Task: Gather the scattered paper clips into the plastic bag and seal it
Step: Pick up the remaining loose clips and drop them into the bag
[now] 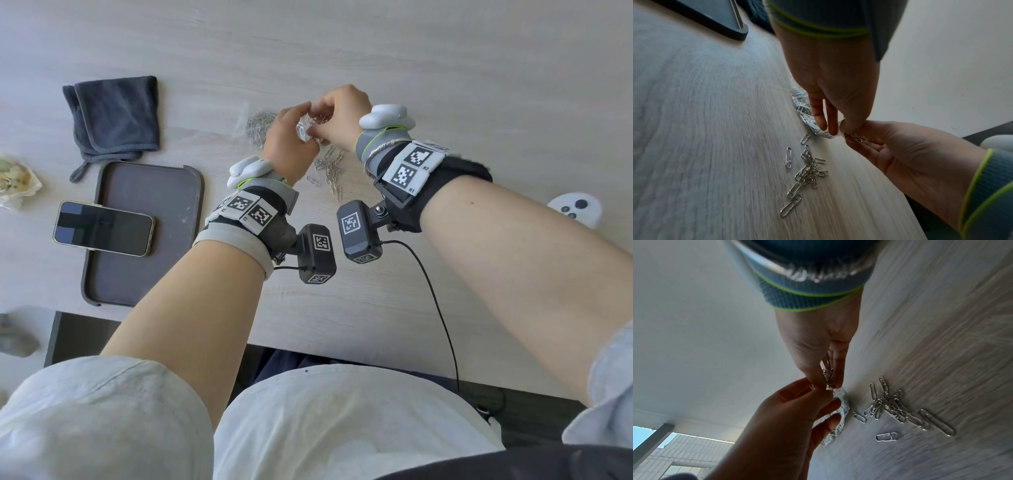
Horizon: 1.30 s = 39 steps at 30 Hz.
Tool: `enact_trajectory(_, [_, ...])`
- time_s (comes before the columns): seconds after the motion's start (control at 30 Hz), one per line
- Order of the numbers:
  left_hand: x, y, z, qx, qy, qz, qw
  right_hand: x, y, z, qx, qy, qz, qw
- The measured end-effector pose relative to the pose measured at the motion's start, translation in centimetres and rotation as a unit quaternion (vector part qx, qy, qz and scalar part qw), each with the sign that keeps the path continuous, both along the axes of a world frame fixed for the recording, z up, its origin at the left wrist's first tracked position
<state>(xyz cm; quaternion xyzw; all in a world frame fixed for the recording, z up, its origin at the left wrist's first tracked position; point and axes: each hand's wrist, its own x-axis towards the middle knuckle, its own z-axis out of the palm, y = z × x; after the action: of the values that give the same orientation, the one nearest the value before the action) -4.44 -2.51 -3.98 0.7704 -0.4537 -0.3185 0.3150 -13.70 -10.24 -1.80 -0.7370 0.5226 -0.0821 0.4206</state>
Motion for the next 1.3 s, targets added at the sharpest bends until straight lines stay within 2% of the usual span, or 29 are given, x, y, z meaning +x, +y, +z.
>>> enact_trajectory(0.2, [0.3, 0.2, -0.3, 0.019, -0.033, 0.012, 0.999, 0.3, 0.1, 0.6, 0.049, 0.009, -0.007, 0.999])
enact_trajectory(0.53, [0.1, 0.0, -0.2, 0.054, -0.072, 0.007, 0.996, 0.4, 1.1, 1.2, 0.107, -0.123, -0.078, 0.984])
enact_trajectory(0.67, [0.0, 0.0, 0.0, 0.028, -0.062, 0.020, 0.997, -0.1, 0.8, 1.5, 0.083, -0.135, -0.087, 0.983])
enact_trajectory(0.77, [0.2, 0.2, 0.0, -0.011, -0.059, 0.027, 0.998, -0.5, 0.4, 0.3, 0.013, -0.076, -0.113, 0.991])
enact_trajectory(0.87, [0.5, 0.8, -0.3, -0.027, -0.063, 0.014, 0.998, -1.1, 0.5, -1.3, 0.032, 0.012, -0.075, 0.997])
enact_trajectory(0.97, [0.5, 1.3, -0.6, 0.001, -0.074, -0.006, 0.997, -1.5, 1.4, -2.5, 0.050, 0.038, -0.028, 0.998])
enact_trajectory(1.07, [0.7, 1.3, -0.4, 0.026, -0.080, 0.031, 0.996, -2.1, 1.6, -3.1, -0.018, 0.045, -0.043, 0.998])
enact_trajectory(1.1, [0.9, 1.2, -0.4, 0.034, -0.081, 0.049, 0.995, -2.5, 1.5, -3.4, -0.040, 0.070, -0.045, 0.996])
enact_trajectory(1.2, [1.6, 1.3, -0.5, 0.045, -0.079, 0.065, 0.994, -3.0, 1.4, -4.8, -0.059, 0.165, 0.018, 0.984])
enact_trajectory(1.3, [1.7, 1.7, -1.2, 0.047, -0.081, 0.055, 0.994, -2.3, 1.8, -6.3, -0.030, 0.173, 0.091, 0.980])
